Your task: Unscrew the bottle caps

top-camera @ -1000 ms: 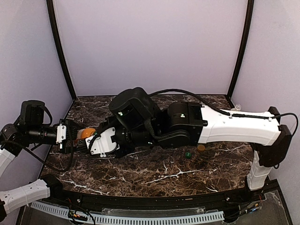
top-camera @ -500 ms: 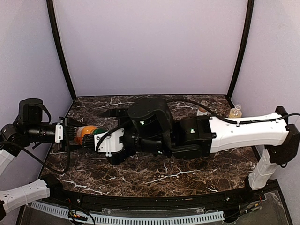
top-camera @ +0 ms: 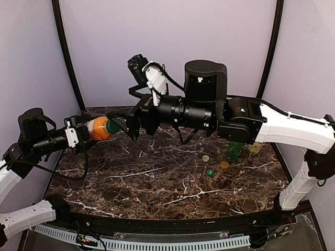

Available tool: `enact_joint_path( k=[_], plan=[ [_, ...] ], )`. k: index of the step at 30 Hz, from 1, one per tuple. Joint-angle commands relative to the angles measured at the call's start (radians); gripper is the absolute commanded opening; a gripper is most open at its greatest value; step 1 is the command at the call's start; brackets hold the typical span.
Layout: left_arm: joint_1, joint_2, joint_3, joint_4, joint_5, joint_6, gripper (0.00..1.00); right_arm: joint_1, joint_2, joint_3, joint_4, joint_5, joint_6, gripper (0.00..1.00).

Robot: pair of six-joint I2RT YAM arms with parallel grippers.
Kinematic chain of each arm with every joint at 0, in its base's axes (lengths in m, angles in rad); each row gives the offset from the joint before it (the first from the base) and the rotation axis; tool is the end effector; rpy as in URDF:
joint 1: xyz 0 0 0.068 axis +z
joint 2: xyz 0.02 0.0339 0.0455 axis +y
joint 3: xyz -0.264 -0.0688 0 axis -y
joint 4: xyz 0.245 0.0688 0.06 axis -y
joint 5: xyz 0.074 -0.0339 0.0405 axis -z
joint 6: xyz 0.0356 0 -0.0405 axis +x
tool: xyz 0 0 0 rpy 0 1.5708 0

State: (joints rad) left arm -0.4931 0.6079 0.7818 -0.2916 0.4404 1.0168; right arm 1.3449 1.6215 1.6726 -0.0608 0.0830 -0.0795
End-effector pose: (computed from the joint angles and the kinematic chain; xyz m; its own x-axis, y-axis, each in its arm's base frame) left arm 0.1159 -0.0795 0.3533 0.6269 0.5365 -0.5650 0.5094 0.2665 0.8182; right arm 0.0890 0.3740 0.4485 0.0735 -0.0336 -0.9967 -0.9498 0.3023 -0.0802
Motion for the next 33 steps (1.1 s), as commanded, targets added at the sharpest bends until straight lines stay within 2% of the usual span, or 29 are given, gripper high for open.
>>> enact_joint_path(
  k=[1,6,13,18,21,25,28,33],
  plan=[
    [-0.004,0.003,-0.022,0.166,-0.113,0.004,0.01,-0.049,0.03,0.066,-0.04,0.137,0.59,0.98],
    [-0.004,0.009,-0.032,0.173,-0.114,0.017,0.01,-0.085,0.098,0.094,-0.03,0.115,0.733,0.89],
    [-0.004,0.014,-0.042,0.189,-0.135,0.04,0.01,-0.089,0.182,0.179,-0.086,0.03,0.811,0.87],
    [-0.005,0.024,-0.05,0.223,-0.178,0.058,0.01,-0.09,0.196,0.178,-0.099,0.01,0.837,0.81],
    [-0.004,0.026,-0.051,0.232,-0.179,0.062,0.01,-0.09,0.206,0.188,-0.098,-0.009,0.834,0.74],
    [-0.004,0.026,-0.052,0.233,-0.172,0.065,0.01,-0.098,0.223,0.202,-0.092,-0.05,0.832,0.56],
    [-0.005,0.026,-0.054,0.237,-0.176,0.069,0.01,-0.105,0.228,0.199,-0.088,-0.074,0.846,0.54],
    [-0.004,0.026,-0.056,0.241,-0.174,0.071,0.01,-0.108,0.23,0.195,-0.081,-0.079,0.845,0.45]
  ],
)
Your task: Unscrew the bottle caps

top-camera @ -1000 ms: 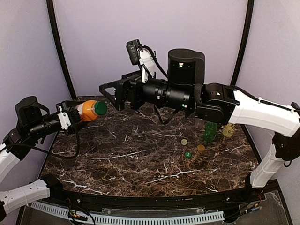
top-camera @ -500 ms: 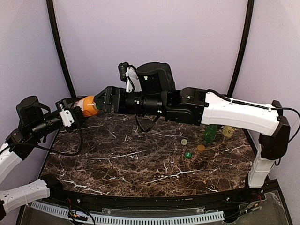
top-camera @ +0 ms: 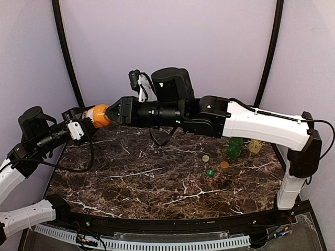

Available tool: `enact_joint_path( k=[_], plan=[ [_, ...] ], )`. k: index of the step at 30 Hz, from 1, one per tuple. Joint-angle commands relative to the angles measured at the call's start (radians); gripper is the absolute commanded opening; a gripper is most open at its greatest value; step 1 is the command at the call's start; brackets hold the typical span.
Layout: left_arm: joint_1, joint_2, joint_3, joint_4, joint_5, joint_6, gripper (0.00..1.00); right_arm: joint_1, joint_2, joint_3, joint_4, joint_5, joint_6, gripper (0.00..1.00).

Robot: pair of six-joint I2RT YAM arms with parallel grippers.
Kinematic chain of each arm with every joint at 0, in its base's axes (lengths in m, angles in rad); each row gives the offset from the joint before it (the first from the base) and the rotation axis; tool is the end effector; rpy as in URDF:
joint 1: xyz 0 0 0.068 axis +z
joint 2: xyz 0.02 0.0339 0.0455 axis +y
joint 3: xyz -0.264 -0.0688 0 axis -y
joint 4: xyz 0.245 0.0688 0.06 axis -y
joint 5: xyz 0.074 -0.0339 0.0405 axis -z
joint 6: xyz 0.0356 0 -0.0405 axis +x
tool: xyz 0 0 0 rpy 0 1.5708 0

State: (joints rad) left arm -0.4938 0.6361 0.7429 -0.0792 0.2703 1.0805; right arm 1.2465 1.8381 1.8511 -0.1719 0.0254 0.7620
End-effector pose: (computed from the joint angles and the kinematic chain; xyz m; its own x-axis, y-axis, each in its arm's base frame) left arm 0.1303 -0.0809 0.3591 0.6217 0.6308 -0.4642 0.3043 0.3515 0.8853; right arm 0.1417 0.4188 0.4140 -0.6851 0.1278 -0.7171 -0.6449 0.3512 0.6788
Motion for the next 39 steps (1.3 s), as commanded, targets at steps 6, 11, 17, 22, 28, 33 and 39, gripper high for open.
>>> enact_joint_path(
  k=[6,11,17,22,28,33,39],
  plan=[
    [-0.004,-0.009,-0.019,0.016,0.008,0.006,0.01,-0.01,0.004,-0.007,0.058,-0.017,-0.016,0.07],
    [-0.003,-0.009,0.002,-0.069,0.076,-0.031,0.01,-0.01,0.016,0.018,0.069,-0.102,-0.201,0.0],
    [-0.004,-0.009,0.069,-0.326,0.282,-0.032,0.01,0.065,0.011,0.028,-0.004,-0.208,-0.745,0.0],
    [-0.003,-0.003,0.103,-0.529,0.411,-0.008,0.01,0.113,0.023,0.041,-0.159,-0.196,-1.046,0.0],
    [-0.004,0.006,0.117,-0.653,0.472,0.016,0.01,0.202,0.003,-0.019,-0.203,-0.051,-1.421,0.0],
    [-0.004,0.011,0.128,-0.685,0.484,0.014,0.01,0.255,0.037,-0.003,-0.232,0.139,-1.653,0.0],
    [-0.005,0.013,0.127,-0.714,0.48,0.019,0.01,0.291,0.065,0.001,-0.197,0.347,-1.901,0.0]
  ],
)
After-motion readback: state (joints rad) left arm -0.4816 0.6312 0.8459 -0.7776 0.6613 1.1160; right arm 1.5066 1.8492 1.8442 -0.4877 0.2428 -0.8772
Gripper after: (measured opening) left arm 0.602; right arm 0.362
